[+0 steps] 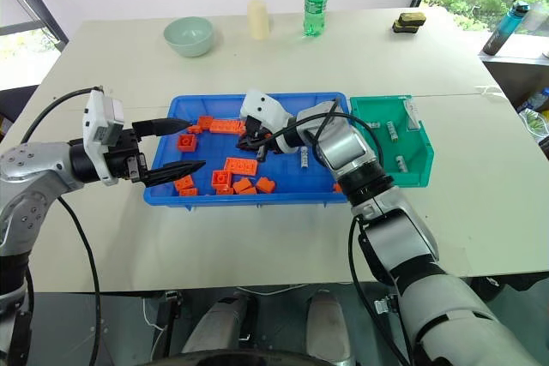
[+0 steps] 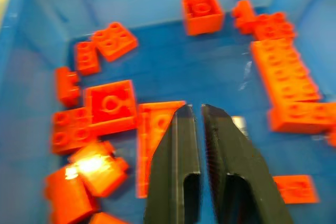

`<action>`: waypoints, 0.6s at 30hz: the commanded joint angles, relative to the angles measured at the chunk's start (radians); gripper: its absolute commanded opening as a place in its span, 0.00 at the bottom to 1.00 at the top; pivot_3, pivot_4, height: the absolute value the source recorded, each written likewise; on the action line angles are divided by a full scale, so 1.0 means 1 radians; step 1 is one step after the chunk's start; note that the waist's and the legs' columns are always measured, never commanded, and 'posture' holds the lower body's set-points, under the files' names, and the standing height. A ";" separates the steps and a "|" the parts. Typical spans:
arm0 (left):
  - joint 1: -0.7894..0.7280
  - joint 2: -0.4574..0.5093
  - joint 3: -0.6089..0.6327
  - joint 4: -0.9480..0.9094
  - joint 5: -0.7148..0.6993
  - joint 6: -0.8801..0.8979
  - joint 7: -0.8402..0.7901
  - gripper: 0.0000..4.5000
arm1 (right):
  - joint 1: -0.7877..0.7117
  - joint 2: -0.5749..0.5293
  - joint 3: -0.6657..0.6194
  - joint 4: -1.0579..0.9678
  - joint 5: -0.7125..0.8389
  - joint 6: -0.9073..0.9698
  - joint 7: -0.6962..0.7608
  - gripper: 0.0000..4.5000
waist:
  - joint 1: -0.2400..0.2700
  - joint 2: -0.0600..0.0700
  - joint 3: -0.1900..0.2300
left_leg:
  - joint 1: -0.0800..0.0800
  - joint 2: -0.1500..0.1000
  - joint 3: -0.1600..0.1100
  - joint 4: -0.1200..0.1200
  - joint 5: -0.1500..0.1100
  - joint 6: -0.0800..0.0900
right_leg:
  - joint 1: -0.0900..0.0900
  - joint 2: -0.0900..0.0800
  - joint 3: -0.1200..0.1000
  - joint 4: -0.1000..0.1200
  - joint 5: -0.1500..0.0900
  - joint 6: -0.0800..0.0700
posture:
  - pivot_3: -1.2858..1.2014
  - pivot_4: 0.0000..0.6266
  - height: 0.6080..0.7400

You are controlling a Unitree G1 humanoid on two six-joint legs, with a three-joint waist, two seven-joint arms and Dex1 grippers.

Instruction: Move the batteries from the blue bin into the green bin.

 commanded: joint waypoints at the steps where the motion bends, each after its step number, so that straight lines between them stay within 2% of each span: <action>1: -0.014 0.000 0.002 -0.015 0.001 -0.016 -0.002 1.00 | -0.031 0.020 -0.012 0.079 -0.027 -0.078 -0.047 0.43 | 0.000 0.000 0.000 | 0.000 0.000 0.000 0.000 0.000 0.000 | 0.000 0.000 0.000 0.000 0.000 0.000 | 0.52 0.24 0.90; 14: -0.013 0.001 0.012 -0.028 -0.002 -0.005 0.008 1.00 | -0.047 0.077 -0.013 0.287 -0.066 -0.173 -0.086 0.43 | -0.003 0.000 0.000 | 0.000 0.000 0.000 0.000 0.000 0.000 | 0.000 0.000 0.000 0.000 0.000 0.000 | 0.52 0.24 0.90; 15: -0.015 0.001 0.012 -0.028 -0.003 -0.004 0.009 1.00 | -0.046 0.079 -0.014 0.291 -0.067 -0.175 -0.087 0.31 | -0.002 0.000 0.000 | 0.000 0.000 0.000 0.000 0.000 0.000 | 0.000 0.000 0.000 0.000 0.000 0.000 | 0.52 0.24 0.90; 17: -0.018 0.002 0.012 -0.026 -0.003 -0.003 0.008 1.00 | -0.040 0.081 -0.019 0.281 -0.067 -0.171 -0.085 0.16 | -0.002 0.000 0.000 | 0.000 0.000 0.000 0.000 0.000 0.000 | 0.000 0.000 0.000 0.000 0.000 0.000 | 0.52 0.24 0.90; 18: -0.019 0.003 0.012 -0.024 -0.003 -0.002 0.008 1.00 | -0.036 0.080 -0.020 0.268 -0.066 -0.164 -0.082 0.03 | -0.003 0.000 0.000 | 0.000 0.000 0.000 0.000 0.000 0.000 | 0.000 0.000 0.000 0.000 0.000 0.000 | 0.52 0.24 0.90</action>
